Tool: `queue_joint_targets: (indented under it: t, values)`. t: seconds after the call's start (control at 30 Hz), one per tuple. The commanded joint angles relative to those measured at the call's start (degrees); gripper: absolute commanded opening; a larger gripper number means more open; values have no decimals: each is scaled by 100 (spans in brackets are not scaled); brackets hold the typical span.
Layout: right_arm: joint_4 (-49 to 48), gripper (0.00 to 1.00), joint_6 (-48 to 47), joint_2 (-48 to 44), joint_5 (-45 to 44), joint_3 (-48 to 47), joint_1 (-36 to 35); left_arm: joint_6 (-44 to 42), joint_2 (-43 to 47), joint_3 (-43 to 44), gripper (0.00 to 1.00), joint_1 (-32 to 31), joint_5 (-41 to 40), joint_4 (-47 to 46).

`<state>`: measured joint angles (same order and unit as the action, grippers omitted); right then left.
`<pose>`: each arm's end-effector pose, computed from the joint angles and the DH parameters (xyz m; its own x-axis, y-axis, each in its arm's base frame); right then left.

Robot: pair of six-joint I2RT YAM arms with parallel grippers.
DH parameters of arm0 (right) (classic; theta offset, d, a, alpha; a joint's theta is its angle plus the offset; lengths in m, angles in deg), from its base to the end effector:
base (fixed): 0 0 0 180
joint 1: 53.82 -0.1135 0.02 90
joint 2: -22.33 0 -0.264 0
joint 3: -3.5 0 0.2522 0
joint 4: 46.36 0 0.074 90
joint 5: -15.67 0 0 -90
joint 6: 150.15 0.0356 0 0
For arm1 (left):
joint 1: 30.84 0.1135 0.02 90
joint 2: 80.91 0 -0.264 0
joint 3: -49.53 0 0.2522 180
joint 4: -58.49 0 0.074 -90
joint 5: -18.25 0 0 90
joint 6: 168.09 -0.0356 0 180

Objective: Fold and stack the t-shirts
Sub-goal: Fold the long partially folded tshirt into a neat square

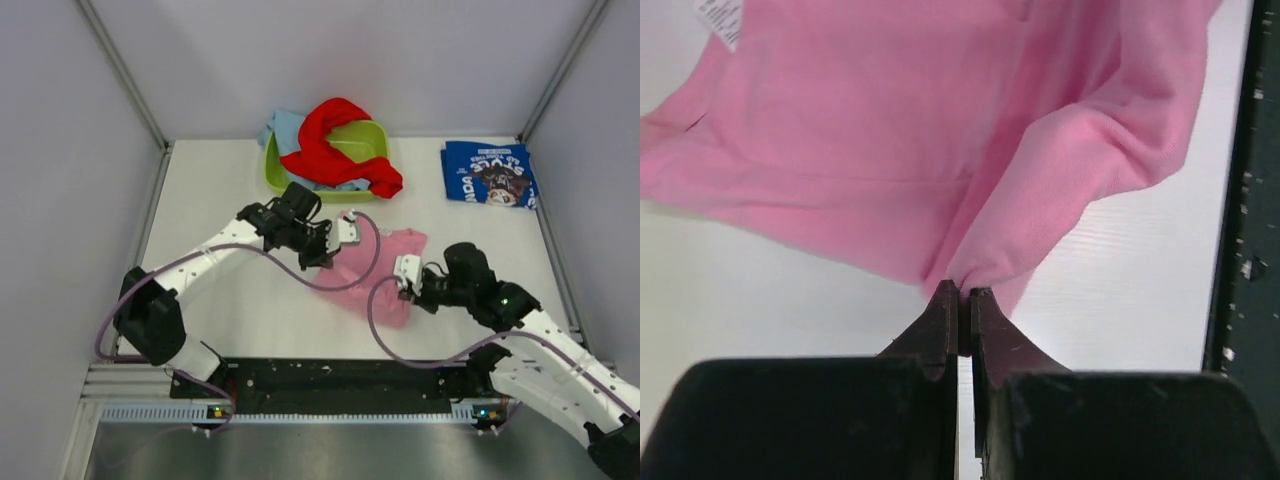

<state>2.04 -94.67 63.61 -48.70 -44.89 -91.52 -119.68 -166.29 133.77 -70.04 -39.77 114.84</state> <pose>0.1105 0.1049 0.2489 0.0280 -0.6241 -0.7808 -0.9620 0.1953 -0.1906 0.2259 -0.2086 0.2838 0.0135 0.7155 -0.6984 0.9997 0.0033 0.0227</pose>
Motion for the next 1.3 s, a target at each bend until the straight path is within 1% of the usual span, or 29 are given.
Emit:
queue_joint_targets:
  t: [0.0,0.1,0.23,0.37,0.47,0.6,0.7,0.73,0.9,1.03,1.17,1.27]
  values:
    - [-1430,0,1033,56,460,-36,806,853,-399,588,0,290,-447,-866]
    - [-2152,0,1587,134,460,211,1245,976,-768,1054,0,387,-553,-849]
    - [-3092,0,2229,398,557,448,1957,924,-1304,1617,0,387,-755,-708]
    - [-3980,0,2739,802,513,624,2546,994,-1840,2100,0,387,-1001,-603]
    - [-4482,0,3065,1031,504,765,2898,1126,-2078,2470,0,396,-1133,-594]
    - [-4956,0,3320,1154,320,862,3223,1188,-2228,2778,0,404,-1116,-822]
    - [-5176,0,3408,1382,320,844,3373,1205,-2368,2884,0,396,-1194,-1033]
    - [-5290,0,3608,1461,294,835,3417,1223,-2447,2927,0,396,-1230,-1077]
    - [-5792,0,4014,1936,144,783,3672,1258,-2930,3410,0,396,-1344,-1060]
    - [-5792,0,4041,2463,-23,607,3725,1240,-3344,3771,0,396,-1485,-963]
    - [-6012,0,4182,2858,-242,537,3725,1284,-3616,3885,0,404,-1590,-1042]
    - [-5942,0,4199,3070,-391,370,3725,1328,-3775,4000,0,396,-1748,-1112]
